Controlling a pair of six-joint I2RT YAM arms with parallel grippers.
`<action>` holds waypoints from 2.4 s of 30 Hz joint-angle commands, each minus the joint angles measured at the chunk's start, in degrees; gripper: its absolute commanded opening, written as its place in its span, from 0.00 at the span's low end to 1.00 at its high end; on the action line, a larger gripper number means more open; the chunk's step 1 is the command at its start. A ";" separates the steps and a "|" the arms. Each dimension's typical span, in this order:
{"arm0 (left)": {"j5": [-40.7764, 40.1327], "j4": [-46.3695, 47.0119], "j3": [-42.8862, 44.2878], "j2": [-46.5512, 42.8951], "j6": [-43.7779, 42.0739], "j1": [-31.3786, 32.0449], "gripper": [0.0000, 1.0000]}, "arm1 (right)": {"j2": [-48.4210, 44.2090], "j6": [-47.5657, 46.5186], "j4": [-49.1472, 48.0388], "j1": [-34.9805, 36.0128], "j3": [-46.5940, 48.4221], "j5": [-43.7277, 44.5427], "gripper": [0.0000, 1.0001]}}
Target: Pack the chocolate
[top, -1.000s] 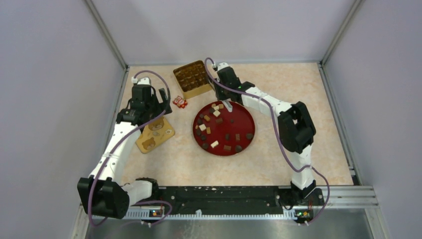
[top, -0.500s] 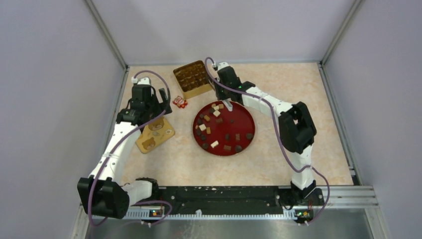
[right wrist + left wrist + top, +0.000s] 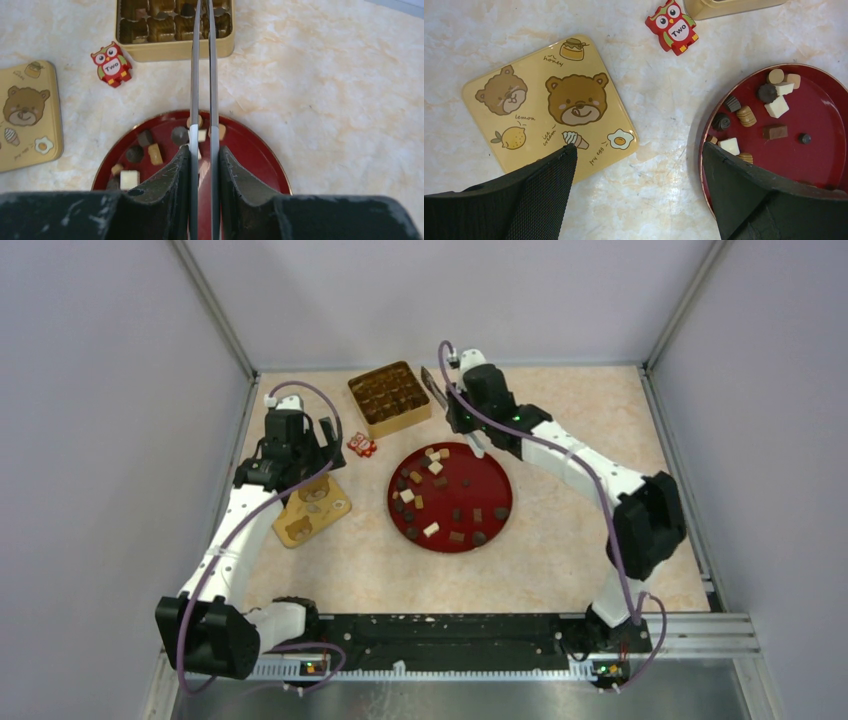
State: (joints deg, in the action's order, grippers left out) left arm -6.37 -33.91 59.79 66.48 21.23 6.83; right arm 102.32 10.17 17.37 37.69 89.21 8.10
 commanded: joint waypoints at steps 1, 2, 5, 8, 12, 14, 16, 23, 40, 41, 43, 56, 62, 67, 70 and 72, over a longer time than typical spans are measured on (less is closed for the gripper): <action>0.44 1.28 0.60 -1.18 -0.54 -0.06 0.99 | -11.37 -1.56 -0.21 -0.25 -7.80 1.71 0.10; 0.34 1.37 0.59 -0.99 -0.55 -0.06 0.99 | -13.46 -1.36 0.74 -0.25 -10.68 1.75 0.10; 0.77 1.65 1.07 -0.39 -0.58 -0.06 0.99 | -18.97 -0.28 4.68 -0.10 -17.69 2.08 0.10; 1.41 2.05 1.14 0.21 -0.73 -0.06 0.99 | -23.68 0.32 8.79 0.20 -23.24 0.56 0.11; -0.02 1.63 1.26 1.10 -0.41 -0.06 0.99 | -27.79 -0.02 14.19 1.96 -26.40 -0.62 0.14; -0.23 2.52 0.96 0.68 -0.24 -0.06 0.99 | -29.00 -0.21 15.39 2.65 -27.21 -2.05 0.17; 0.11 3.84 0.53 0.33 -0.61 -0.04 0.99 | -29.24 -0.52 16.05 3.53 -27.66 -3.24 0.19; -0.06 3.01 1.03 1.10 -0.45 -0.06 0.99 | -24.83 -1.53 15.08 6.73 -28.30 -4.23 0.22; 1.27 3.48 1.19 0.91 0.04 -0.06 0.99 | -15.87 -1.29 6.65 7.40 -23.79 2.06 0.24; 1.27 3.44 1.27 0.92 0.04 -0.06 0.99 | -15.11 -1.18 6.63 7.40 -23.73 1.76 0.23; 1.13 3.18 1.45 0.73 -0.12 -0.06 0.99 | -14.51 -1.12 6.56 7.40 -24.07 1.31 0.23; 2.06 3.56 1.30 1.41 0.39 -0.06 0.99 | -22.98 -2.38 12.08 8.17 -28.55 -5.10 0.23; 2.06 3.59 0.99 1.37 0.47 -0.06 0.99 | -23.38 -4.34 15.94 9.04 -27.74 -6.22 0.22; 1.94 3.58 0.79 1.32 0.54 -0.06 0.99 | -23.59 -4.50 16.24 9.36 -27.19 -4.10 0.21; 1.68 3.50 0.58 0.95 0.48 -0.06 0.99 | -23.11 -4.57 16.37 9.33 -26.50 -5.22 0.21; 1.50 3.50 0.44 0.85 0.39 -0.06 0.99 | -22.53 -4.58 16.06 9.47 -26.50 -5.74 0.21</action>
State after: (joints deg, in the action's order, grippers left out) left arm -4.75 -32.75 59.79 68.03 21.10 6.83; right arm 80.77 6.33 34.39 46.44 60.40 3.09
